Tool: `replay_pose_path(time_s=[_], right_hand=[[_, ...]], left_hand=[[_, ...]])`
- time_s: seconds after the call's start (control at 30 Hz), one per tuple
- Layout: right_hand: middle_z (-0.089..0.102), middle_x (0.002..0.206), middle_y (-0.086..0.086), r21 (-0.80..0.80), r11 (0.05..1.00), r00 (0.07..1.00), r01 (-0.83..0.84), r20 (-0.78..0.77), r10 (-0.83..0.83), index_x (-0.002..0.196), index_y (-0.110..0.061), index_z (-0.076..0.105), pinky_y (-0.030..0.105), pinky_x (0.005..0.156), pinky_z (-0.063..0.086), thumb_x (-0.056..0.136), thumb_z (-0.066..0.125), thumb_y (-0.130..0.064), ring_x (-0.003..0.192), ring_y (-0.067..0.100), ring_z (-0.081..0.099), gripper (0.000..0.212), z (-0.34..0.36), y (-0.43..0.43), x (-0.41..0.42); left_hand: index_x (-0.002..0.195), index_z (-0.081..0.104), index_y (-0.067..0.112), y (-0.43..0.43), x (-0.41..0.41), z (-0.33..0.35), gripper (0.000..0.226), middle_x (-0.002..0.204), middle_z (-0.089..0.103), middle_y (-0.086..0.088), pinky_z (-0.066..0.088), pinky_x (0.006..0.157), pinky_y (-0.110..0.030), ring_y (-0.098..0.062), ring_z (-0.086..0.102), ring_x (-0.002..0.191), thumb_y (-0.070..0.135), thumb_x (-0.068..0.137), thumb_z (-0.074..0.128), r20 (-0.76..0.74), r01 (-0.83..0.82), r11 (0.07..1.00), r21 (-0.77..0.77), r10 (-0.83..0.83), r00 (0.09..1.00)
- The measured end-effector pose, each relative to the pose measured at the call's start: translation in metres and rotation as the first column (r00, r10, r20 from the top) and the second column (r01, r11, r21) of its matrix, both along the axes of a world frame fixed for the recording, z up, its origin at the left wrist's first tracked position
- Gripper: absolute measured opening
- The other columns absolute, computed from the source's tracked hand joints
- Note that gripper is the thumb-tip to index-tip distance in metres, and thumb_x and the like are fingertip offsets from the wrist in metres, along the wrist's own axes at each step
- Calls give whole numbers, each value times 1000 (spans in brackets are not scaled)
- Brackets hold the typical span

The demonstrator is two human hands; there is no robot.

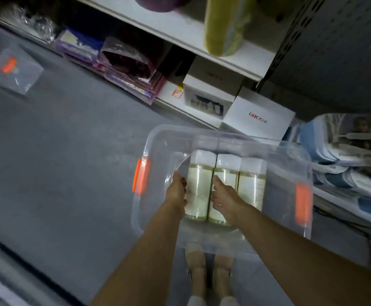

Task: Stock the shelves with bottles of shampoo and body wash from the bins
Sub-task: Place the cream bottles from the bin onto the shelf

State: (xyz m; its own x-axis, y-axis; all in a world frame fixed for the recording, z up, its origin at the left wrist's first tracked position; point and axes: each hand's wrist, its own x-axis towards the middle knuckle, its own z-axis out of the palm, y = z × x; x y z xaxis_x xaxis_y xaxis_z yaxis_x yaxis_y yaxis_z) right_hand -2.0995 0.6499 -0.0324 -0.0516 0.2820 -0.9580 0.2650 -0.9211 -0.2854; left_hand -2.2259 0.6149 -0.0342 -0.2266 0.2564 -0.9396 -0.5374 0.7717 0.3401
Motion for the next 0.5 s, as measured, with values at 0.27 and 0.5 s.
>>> replay_pose_path(time_s=[0.27,0.5], right_hand=[[62,126,7,21,999,998,44,-52,-43,130,-16,56,43,102,46,100,42,-49,115,27,58,47,-49,2,-29],[42,149,7,42,996,996,-78,40,77,152,-18,29,50,110,37,93,45,-60,131,31,44,74,-61,2,-41]], left_hand=[[85,64,29,14,-1,-38,60,74,70,4,44,59,-27,-13,63,74,59,104,15,60,66,998,24,-67,996],[123,61,29,27,-7,-38,59,79,64,4,45,55,-26,-11,59,72,61,103,15,15,121,993,16,-121,993]])
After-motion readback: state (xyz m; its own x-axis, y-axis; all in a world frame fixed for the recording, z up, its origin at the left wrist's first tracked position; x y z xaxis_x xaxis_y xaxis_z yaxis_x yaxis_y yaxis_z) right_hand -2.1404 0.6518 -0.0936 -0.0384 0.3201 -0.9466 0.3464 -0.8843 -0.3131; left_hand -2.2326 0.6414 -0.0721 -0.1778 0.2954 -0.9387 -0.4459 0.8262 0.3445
